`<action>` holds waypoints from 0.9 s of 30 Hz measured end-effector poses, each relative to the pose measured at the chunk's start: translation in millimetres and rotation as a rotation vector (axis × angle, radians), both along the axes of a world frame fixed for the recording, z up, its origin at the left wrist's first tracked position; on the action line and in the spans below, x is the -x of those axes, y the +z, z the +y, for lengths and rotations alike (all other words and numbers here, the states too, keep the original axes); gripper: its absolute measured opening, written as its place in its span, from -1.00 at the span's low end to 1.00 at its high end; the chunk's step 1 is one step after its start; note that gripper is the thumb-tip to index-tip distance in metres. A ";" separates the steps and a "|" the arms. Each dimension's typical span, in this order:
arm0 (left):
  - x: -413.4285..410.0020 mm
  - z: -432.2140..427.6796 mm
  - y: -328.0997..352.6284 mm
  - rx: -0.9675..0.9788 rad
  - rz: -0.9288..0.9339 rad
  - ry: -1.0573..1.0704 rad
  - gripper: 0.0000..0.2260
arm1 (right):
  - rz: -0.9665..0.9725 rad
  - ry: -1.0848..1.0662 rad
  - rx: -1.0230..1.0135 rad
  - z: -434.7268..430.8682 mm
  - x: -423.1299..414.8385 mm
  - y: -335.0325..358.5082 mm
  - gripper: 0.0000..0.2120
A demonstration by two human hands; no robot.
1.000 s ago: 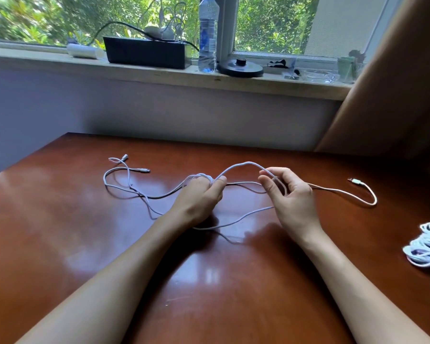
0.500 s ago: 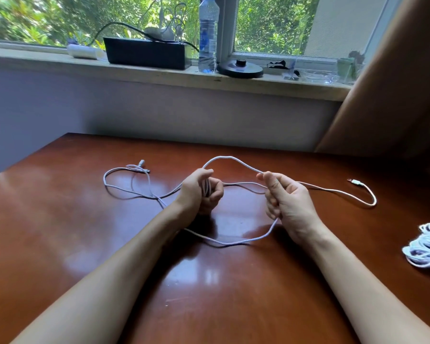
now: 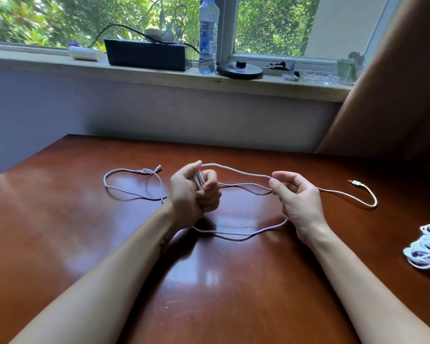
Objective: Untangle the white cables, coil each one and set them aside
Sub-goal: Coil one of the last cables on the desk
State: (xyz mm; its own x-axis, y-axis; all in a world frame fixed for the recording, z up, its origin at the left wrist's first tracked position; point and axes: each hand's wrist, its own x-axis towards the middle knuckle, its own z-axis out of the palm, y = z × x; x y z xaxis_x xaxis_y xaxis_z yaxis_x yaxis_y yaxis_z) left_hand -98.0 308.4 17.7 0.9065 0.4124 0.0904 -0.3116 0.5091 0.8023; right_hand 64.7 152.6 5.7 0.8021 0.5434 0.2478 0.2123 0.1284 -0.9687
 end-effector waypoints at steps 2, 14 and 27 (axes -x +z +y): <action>0.3 1.8 1.7 0.070 -0.054 0.029 -0.51 | -0.059 -0.017 0.056 -0.9 -0.6 0.1 -0.87; 4.2 7.0 10.4 0.441 -0.282 0.155 -0.59 | -0.534 0.023 0.332 -2.3 10.8 -3.0 -0.95; -10.3 17.8 -0.1 0.169 0.021 0.450 -0.74 | -0.402 0.426 0.295 -6.0 31.1 6.6 -0.81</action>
